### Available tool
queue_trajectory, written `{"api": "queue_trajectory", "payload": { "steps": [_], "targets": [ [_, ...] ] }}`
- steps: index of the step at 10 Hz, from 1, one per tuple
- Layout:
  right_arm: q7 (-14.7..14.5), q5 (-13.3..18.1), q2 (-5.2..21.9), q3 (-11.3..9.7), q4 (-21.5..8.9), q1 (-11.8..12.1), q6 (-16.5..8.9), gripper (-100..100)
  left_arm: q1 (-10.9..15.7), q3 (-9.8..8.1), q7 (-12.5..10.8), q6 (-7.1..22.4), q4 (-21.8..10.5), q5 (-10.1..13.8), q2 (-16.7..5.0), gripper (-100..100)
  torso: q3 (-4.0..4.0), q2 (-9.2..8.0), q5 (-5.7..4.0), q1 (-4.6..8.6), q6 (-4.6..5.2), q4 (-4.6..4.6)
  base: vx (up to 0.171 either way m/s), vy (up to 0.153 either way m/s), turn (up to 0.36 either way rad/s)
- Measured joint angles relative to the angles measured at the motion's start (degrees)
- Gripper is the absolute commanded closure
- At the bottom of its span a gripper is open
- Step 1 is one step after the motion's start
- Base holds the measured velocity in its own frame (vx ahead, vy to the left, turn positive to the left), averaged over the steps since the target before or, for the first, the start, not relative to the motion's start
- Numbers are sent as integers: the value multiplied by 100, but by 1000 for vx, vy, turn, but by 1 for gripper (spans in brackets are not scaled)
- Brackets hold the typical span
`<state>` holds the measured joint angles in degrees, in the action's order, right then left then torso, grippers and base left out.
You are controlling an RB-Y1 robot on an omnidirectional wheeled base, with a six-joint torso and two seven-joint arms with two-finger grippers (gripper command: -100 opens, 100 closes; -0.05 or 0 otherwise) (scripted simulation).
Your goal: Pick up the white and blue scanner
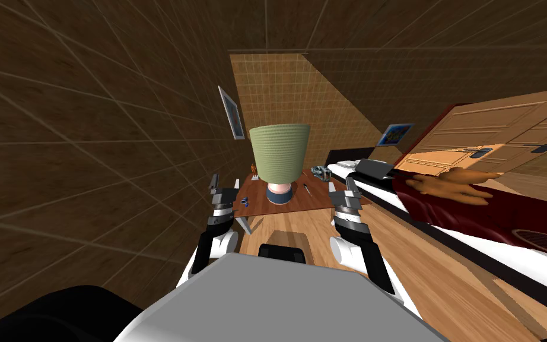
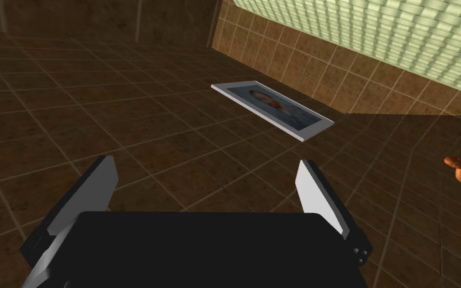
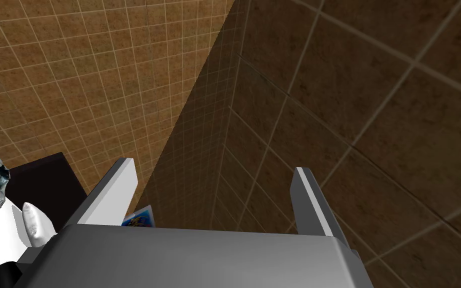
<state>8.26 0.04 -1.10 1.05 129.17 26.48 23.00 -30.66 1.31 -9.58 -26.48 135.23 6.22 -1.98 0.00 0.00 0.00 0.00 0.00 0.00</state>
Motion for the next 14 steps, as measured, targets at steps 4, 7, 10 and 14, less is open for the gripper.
{"api": "queue_trajectory", "payload": {
  "steps": [4, 7, 10, 14],
  "targets": [
    [0, 0, 0, 0, 0, 1, 0, 0, -4, 34, 220, 38, -400, 167, -435, -100, 1, 2, -1, 6, -3, 1, 5, -21, 137],
    [0, 0, 0, 0, 0, 0, 0, 0, 40, -39, 440, 209, -795, 392, -625, -100, 2, 4, -1, 8, -1, 1, 6, -25, 130],
    [0, 0, 0, 0, 0, 0, 0, 0, 58, -30, 701, 379, -1180, 555, -634, -100, 3, 5, -1, 7, 0, 1, 8, -22, 133],
    [0, 0, 0, 0, 0, 0, 0, 0, 82, -88, 981, 547, -1724, 773, -662, -100, 4, 7, -2, 6, 1, 1, 14, -20, 107]
  ]
}}
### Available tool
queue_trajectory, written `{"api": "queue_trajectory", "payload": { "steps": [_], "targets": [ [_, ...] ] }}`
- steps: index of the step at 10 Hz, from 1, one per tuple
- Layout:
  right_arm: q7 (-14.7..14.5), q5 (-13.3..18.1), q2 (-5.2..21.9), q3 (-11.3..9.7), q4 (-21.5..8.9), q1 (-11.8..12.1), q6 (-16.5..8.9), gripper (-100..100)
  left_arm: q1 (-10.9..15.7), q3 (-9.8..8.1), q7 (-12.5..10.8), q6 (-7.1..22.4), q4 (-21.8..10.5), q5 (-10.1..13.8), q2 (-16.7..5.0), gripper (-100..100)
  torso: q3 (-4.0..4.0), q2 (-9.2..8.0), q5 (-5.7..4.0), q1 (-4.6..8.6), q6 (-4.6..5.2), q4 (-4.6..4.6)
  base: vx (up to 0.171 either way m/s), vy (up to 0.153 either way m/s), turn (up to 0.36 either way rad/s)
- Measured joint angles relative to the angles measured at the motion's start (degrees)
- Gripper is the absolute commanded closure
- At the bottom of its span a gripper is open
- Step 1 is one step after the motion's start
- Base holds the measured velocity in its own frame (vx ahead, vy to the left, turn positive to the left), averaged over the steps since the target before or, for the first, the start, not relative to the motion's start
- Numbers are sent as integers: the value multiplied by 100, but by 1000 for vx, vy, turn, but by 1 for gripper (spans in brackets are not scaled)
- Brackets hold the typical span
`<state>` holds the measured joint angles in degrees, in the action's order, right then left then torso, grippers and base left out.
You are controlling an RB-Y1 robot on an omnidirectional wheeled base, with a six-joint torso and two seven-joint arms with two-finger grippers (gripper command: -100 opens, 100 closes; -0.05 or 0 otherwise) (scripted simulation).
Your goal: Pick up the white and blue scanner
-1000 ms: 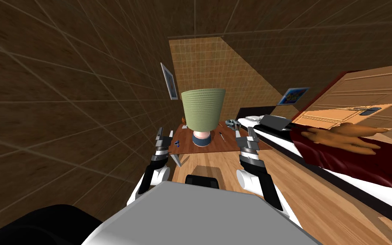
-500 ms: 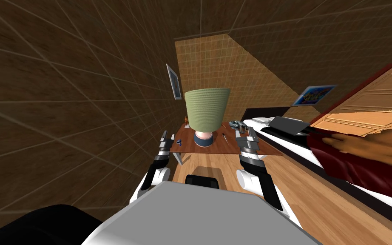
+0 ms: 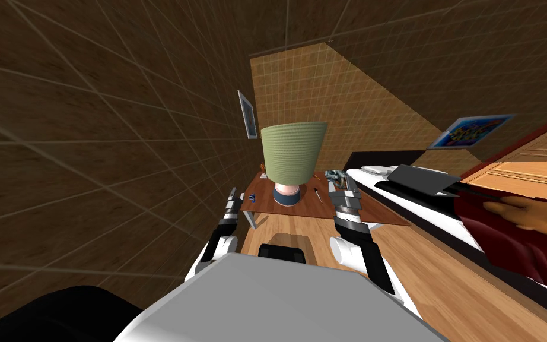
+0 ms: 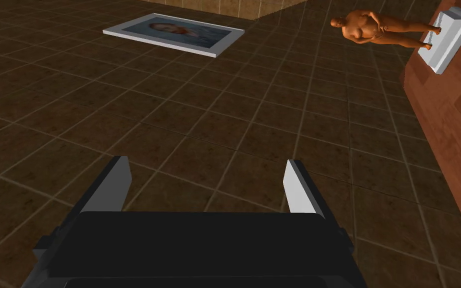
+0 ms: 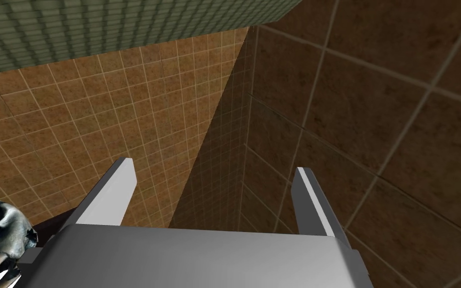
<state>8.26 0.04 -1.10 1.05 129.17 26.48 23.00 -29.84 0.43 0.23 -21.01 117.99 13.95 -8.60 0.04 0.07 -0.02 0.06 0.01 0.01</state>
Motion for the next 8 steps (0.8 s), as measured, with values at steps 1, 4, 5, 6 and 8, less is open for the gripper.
{"api": "queue_trajectory", "payload": {
  "steps": [1, 4, 5, 6, 8],
  "targets": [
    [0, 0, 0, 0, 0, 0, 0, 0, 38, -21, 58, 54, -147, 42, -1, -100, 1, 2, 1, -1, 0, 0, 30, -18, 127],
    [0, 0, 0, 0, 0, 0, 0, 0, 155, -132, 245, 388, -549, 155, -23, -100, 5, 8, 1, -4, 1, 2, 33, -11, 51],
    [0, 0, 0, 0, 0, 0, 0, 0, 186, -166, 259, 459, -653, 169, -34, -100, 4, 8, 1, -5, 1, 2, 27, -1, 13],
    [0, 0, 0, 0, 0, 0, 0, 0, 217, -188, 274, 525, -774, 167, -35, -100, 4, 7, 1, -7, 1, 1, 29, 4, 7],
    [0, 0, 0, 0, 0, 0, 0, 0, 294, -242, 286, 694, -998, 135, -11, -100, 4, 8, 2, -10, 2, 1, 31, 8, -11]
  ]
}}
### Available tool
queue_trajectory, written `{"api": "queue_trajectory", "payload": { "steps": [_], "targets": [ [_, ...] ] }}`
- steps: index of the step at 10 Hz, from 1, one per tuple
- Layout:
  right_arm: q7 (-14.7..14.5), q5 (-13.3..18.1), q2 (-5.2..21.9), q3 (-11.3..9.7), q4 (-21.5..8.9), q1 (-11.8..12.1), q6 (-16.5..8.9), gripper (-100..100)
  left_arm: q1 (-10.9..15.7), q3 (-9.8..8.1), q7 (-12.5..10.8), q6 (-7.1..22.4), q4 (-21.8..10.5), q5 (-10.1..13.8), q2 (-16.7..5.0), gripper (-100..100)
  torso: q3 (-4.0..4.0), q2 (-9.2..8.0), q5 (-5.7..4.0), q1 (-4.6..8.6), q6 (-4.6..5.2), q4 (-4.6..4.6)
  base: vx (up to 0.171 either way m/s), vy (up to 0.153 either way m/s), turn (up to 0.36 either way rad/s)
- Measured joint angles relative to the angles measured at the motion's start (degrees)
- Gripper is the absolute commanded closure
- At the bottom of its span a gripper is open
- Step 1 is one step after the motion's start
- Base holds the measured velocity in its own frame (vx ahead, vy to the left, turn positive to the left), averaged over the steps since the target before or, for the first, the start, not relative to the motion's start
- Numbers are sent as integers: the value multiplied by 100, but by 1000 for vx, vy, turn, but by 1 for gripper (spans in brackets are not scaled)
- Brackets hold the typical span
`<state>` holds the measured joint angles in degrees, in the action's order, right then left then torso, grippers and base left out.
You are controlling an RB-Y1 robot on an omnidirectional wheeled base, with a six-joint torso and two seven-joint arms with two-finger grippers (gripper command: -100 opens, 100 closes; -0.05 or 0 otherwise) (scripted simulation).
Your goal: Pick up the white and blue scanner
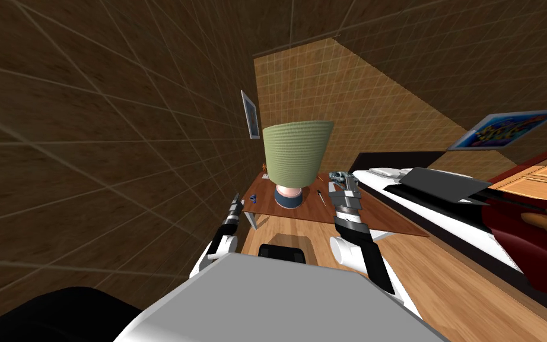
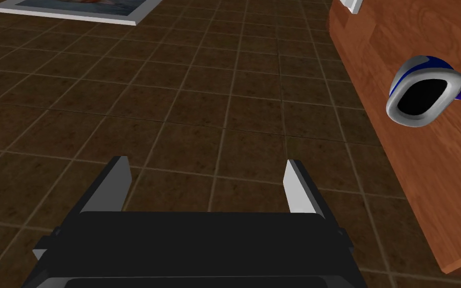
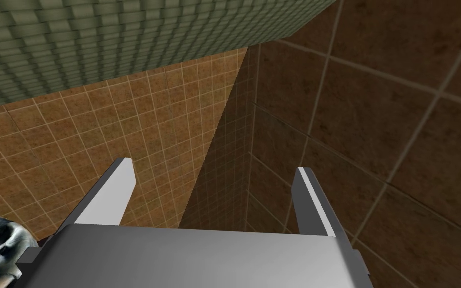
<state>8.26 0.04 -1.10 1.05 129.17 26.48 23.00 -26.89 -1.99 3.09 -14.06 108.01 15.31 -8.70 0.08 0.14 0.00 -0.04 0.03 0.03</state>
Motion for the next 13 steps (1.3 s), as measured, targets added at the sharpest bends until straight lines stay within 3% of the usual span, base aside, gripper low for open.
{"api": "queue_trajectory", "payload": {
  "steps": [4, 9, 13],
  "targets": [
    [0, 0, 0, 0, 0, 0, 0, 0, 213, -213, -145, 550, -418, -112, 4, -100, 3, 5, 0, -1, 0, 1, 40, 12, -39],
    [0, 0, 0, 0, 0, 0, 0, 0, 656, -524, -543, 1225, -1240, -323, 3, -100, 3, 6, 1, -6, 0, 1, 43, 23, -63],
    [0, 0, 0, 0, 0, 0, 0, 0, 899, -709, -841, 1746, -1650, -527, 252, -100, 5, 7, 1, -3, 0, 2, 51, 22, -69]
  ]
}}
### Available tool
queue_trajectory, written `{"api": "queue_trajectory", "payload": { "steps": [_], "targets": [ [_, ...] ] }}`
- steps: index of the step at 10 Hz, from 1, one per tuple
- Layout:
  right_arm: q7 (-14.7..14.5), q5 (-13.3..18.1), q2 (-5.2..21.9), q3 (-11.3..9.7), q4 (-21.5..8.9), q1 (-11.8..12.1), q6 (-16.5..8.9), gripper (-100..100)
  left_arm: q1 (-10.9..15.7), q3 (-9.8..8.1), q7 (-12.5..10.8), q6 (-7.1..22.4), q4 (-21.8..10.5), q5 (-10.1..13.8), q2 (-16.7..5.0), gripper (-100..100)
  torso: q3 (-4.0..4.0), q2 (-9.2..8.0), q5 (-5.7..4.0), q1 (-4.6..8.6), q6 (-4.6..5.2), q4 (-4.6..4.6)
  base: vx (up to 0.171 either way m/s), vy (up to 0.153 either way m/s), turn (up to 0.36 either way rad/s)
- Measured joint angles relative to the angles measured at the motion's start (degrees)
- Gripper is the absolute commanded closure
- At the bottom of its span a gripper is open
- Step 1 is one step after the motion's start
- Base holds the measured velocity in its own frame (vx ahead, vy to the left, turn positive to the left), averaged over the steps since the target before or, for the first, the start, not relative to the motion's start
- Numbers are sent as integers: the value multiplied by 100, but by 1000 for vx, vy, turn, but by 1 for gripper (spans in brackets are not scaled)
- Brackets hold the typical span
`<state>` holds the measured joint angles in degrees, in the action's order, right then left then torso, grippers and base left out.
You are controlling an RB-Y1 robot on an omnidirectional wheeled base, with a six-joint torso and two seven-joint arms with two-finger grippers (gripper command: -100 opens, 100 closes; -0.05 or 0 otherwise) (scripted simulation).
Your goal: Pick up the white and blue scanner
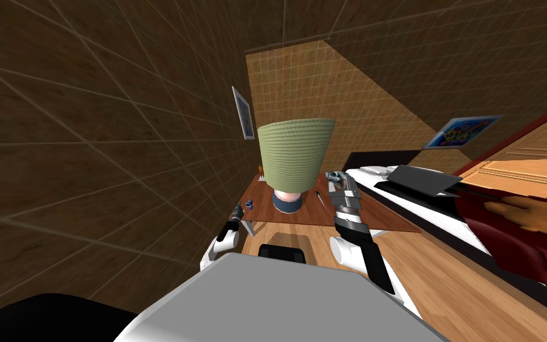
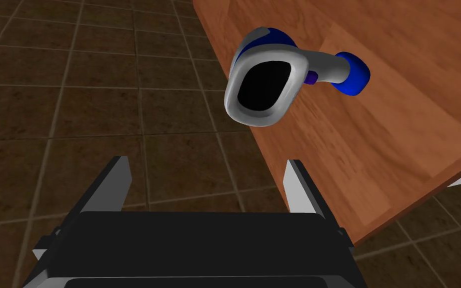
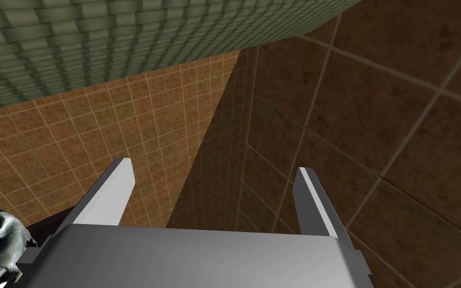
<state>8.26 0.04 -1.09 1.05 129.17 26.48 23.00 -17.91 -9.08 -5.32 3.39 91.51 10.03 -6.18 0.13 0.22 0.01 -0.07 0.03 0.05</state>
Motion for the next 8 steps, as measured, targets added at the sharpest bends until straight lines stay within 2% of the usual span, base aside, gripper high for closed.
{"api": "queue_trajectory", "payload": {
  "steps": [4, 5, 6, 8],
  "targets": [
    [0, 0, 0, 0, 0, 0, 0, 0, 233, -105, -182, 266, -362, -141, 444, -100, 3, 5, -1, 5, -1, 1, 51, 11, -40],
    [0, 0, 0, 0, 0, 0, 0, 0, 236, -105, -186, 272, -368, -145, 458, 0, -3, -6, -2, 6, -2, -1, 6, 1, 2],
    [0, 0, 0, 0, 0, 0, 0, 0, 236, -105, -186, 271, -367, -145, 457, -100, -8, -15, -2, 7, -2, -3, 10, 32, 146],
    [0, 0, 0, 0, 0, 0, 0, 0, 460, -91, -113, 251, -579, -245, 580, -100, -7, -13, 1, -7, -2, -3, 16, 48, 96]
  ]
}}
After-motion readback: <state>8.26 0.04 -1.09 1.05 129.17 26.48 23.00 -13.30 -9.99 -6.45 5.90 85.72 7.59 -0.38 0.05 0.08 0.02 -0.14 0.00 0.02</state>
